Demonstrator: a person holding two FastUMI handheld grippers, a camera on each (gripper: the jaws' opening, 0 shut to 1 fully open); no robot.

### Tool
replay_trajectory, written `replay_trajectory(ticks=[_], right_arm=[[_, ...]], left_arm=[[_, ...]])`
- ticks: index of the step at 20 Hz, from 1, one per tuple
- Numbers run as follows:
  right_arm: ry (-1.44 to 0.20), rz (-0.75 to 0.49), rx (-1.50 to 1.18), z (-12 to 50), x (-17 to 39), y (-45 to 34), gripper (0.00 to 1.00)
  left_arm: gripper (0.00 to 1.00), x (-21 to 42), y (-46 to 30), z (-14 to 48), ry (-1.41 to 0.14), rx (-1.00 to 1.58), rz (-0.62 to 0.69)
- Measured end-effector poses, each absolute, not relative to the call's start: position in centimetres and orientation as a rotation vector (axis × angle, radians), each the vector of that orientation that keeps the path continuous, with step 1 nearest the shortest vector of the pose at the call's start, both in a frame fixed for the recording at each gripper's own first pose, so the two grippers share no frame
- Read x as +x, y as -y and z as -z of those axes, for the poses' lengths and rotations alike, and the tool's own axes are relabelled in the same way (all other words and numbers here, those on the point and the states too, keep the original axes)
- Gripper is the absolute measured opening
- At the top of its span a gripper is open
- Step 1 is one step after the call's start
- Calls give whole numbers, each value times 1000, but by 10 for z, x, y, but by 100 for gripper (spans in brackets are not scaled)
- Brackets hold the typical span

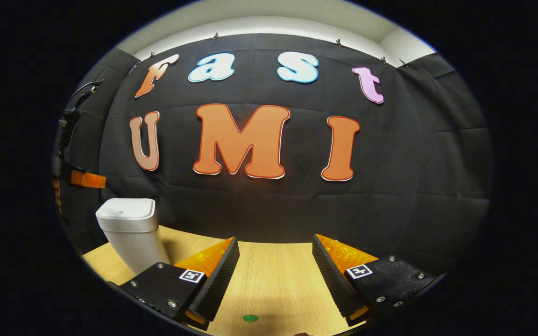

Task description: Press the lid of the desktop garbage bin to open it, pick up the crumpled paper on the desktop and throw it into the bin, then pick up the pop can on the desktop and drop it into the bin, and finally close the garbage bin lid.

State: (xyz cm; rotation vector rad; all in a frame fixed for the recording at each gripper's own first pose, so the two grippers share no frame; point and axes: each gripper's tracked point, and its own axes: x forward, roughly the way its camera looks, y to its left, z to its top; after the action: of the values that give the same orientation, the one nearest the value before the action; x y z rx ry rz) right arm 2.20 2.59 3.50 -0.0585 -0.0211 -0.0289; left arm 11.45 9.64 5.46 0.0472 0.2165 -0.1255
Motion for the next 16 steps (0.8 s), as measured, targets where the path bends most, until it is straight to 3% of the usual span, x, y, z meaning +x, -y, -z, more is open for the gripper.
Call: replay_trajectory(ticks=[7, 16], right_arm=[[1, 23, -59, -31, 28, -29, 94], [-13, 20, -65, -27, 29, -32, 94]], left_arm=[[0, 152, -114, -51, -331, 85, 162], [0, 161, -118, 19, -550, 56, 208]])
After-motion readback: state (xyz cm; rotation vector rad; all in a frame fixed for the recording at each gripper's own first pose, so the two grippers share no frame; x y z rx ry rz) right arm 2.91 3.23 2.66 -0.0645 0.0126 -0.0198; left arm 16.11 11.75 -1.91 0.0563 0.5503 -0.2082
